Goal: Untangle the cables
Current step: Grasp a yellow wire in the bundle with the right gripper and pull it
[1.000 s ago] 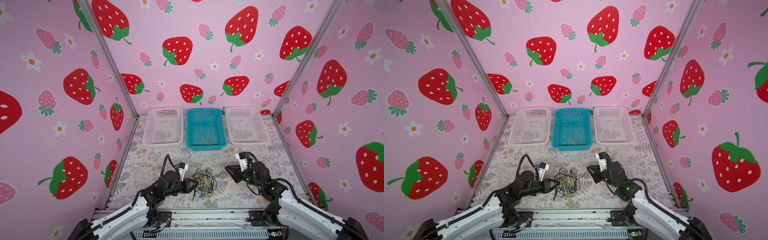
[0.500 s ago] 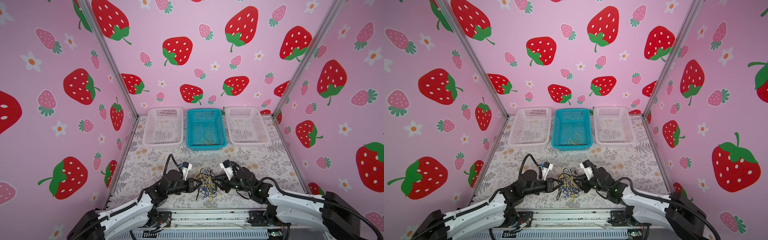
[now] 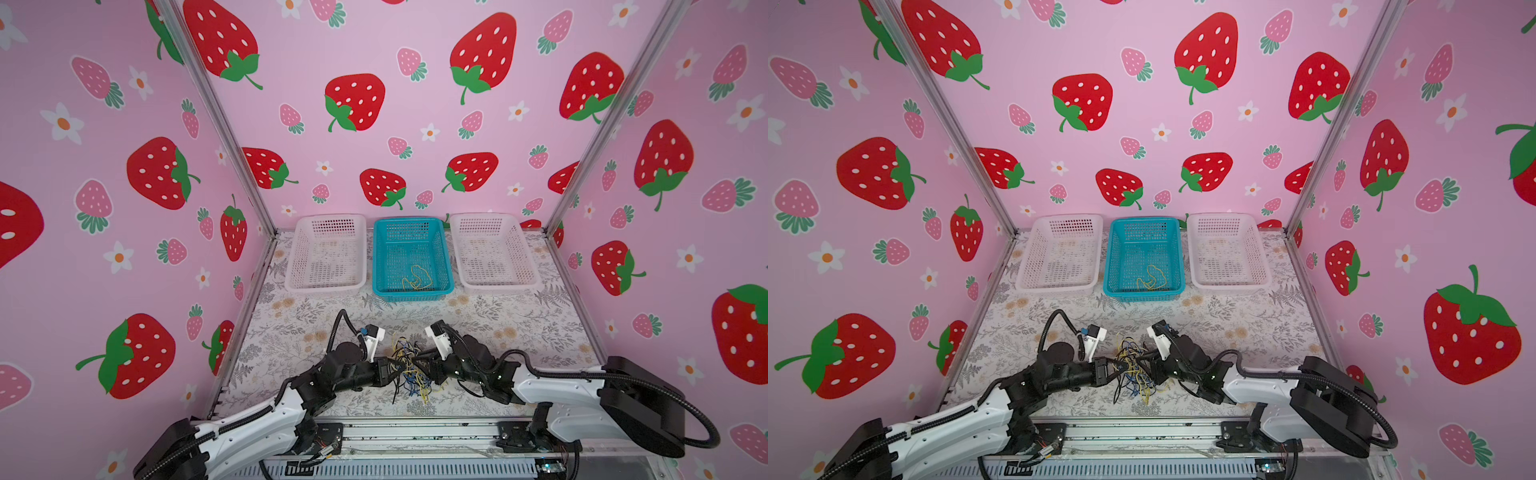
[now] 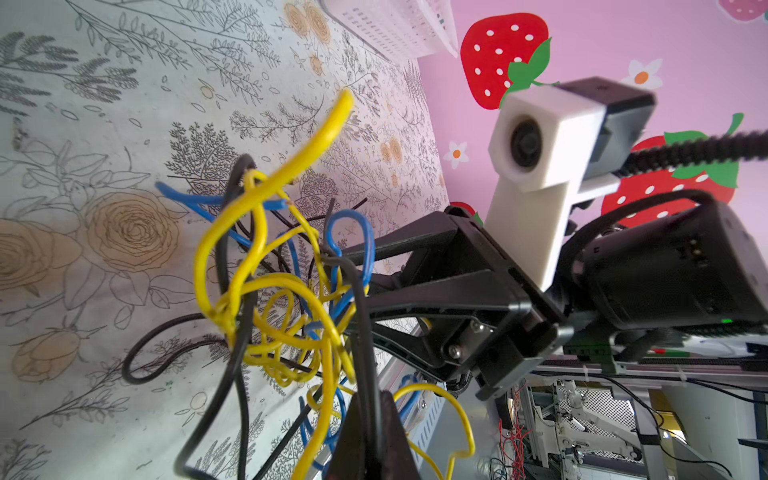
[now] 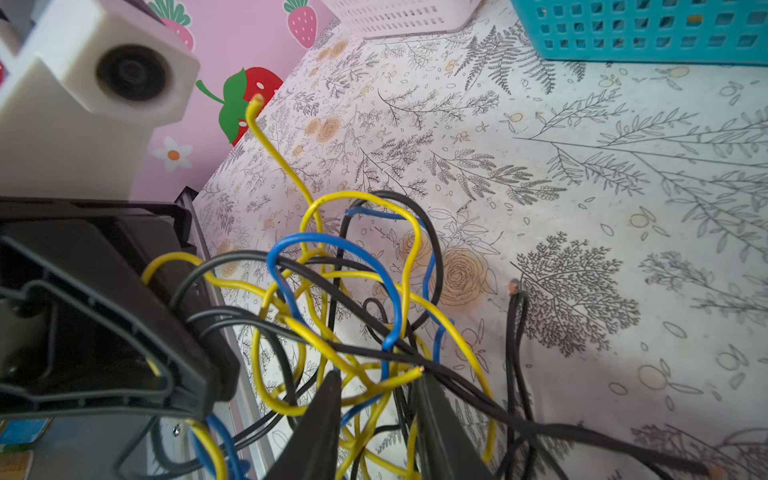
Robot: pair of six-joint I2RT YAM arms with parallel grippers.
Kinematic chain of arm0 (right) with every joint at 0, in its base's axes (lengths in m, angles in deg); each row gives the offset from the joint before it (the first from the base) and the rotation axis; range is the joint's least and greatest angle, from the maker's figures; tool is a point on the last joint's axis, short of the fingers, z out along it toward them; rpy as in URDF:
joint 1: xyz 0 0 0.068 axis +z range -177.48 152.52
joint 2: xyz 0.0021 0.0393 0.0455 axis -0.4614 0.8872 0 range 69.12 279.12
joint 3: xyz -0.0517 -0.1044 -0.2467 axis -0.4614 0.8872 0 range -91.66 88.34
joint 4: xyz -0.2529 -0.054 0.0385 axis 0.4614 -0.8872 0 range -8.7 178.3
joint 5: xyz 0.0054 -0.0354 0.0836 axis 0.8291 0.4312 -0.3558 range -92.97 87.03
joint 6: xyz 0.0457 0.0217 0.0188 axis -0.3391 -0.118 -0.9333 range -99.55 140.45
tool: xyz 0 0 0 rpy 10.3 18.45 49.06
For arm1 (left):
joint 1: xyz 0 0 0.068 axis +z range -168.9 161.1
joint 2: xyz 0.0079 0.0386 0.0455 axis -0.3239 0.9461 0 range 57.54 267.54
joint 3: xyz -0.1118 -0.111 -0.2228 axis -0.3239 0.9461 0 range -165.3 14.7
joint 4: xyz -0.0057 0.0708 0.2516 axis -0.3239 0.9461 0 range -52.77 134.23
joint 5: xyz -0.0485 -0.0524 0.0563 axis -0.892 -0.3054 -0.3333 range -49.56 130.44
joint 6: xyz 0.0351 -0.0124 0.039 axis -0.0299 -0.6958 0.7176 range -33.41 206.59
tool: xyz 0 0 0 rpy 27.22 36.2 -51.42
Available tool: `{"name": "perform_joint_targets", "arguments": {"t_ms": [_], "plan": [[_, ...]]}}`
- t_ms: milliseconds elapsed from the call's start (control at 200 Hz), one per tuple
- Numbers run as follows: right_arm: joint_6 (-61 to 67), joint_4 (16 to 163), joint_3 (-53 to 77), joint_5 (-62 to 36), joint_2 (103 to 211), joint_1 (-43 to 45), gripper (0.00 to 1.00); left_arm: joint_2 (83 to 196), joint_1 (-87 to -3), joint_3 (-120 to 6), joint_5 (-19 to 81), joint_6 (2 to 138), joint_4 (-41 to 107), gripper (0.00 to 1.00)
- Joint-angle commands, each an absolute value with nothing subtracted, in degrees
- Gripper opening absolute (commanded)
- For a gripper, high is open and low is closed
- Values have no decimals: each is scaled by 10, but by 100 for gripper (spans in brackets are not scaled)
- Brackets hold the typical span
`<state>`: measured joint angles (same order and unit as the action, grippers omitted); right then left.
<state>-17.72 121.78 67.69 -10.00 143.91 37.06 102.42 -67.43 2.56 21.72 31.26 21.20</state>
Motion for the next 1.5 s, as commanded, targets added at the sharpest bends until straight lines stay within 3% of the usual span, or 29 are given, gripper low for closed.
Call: {"name": "perform_joint_targets", "arguments": {"t_ms": [0, 200, 375, 695, 965, 1106, 1171, 1281, 1491], "plan": [[-195, 1241, 667, -81, 1458, 379, 30, 976, -678, 32, 248, 306, 164, 0], [-195, 1259, 670, -82, 1464, 384, 29, 906, -678, 46, 280, 298, 170, 0], [-195, 1253, 659, -74, 1471, 389, 21, 888, -678, 53, 280, 292, 171, 0], [-172, 1180, 674, -14, 1414, 389, 0, 845, -678, 35, 292, 310, 242, 0], [-171, 1145, 709, 10, 1338, 382, 0, 871, -678, 33, 279, 314, 247, 0], [-144, 1156, 699, -67, 1318, 381, 33, 900, -678, 32, 268, 316, 231, 0], [-138, 1158, 684, -112, 1328, 382, 42, 909, -678, 32, 267, 316, 223, 0], [-149, 1177, 670, -164, 1357, 387, 45, 921, -678, 31, 267, 317, 211, 0], [-151, 1200, 656, -181, 1427, 406, 43, 921, -678, 28, 269, 318, 211, 0]]}}
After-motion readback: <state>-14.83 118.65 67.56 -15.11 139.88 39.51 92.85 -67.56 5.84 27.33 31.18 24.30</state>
